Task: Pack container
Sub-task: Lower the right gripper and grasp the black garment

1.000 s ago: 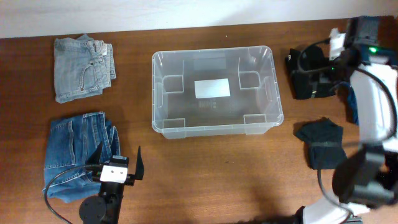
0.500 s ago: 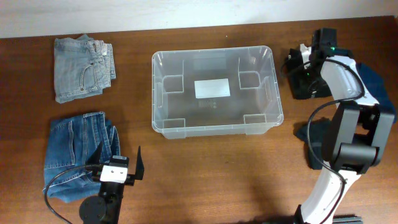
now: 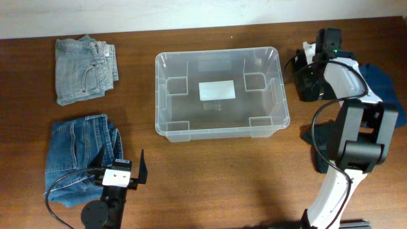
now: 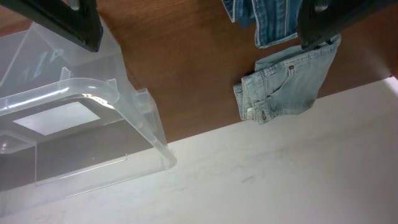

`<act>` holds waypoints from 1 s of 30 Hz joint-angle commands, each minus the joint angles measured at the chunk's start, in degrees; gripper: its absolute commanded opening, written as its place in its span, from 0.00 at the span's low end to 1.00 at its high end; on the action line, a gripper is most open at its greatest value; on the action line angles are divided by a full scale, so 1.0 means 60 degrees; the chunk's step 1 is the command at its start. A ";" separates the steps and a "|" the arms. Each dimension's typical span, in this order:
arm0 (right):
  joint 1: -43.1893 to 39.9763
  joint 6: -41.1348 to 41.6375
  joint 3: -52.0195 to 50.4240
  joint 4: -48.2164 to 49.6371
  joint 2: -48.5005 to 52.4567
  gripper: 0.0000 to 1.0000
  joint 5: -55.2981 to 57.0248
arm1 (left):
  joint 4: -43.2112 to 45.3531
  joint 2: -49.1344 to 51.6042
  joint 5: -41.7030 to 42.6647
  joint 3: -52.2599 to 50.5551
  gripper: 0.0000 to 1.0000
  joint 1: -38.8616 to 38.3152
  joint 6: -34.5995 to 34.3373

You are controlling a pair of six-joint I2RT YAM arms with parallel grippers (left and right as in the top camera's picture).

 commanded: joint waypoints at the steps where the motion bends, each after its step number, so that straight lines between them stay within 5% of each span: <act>1: 0.0040 -0.0098 0.0160 0.0211 0.0317 0.99 -0.0124 | -0.0011 -0.0080 -0.0069 -0.0058 0.99 0.0036 0.0142; 19: 0.0022 -0.0098 0.0153 0.0943 0.1202 0.99 -0.0127 | -0.0011 -0.0080 -0.0073 -0.0058 0.99 0.0036 0.0142; 21: 0.0022 -0.0098 0.0153 0.1126 0.1202 0.88 -0.0124 | -0.0011 -0.0080 -0.0069 -0.0058 0.99 0.0036 0.0142; 24: 0.0022 -0.0091 0.0153 0.1209 0.1202 0.55 -0.0127 | -0.0011 -0.0080 -0.0073 -0.0058 0.99 0.0036 0.0142; 27: 0.0022 -0.0062 0.0153 0.1257 0.1202 0.51 -0.0124 | -0.0011 -0.0080 -0.0073 -0.0058 0.99 0.0036 0.0142; 30: 0.0022 0.0007 0.0153 0.1249 0.1202 0.34 -0.0102 | -0.0011 -0.0080 -0.0069 -0.0058 0.99 0.0036 0.0142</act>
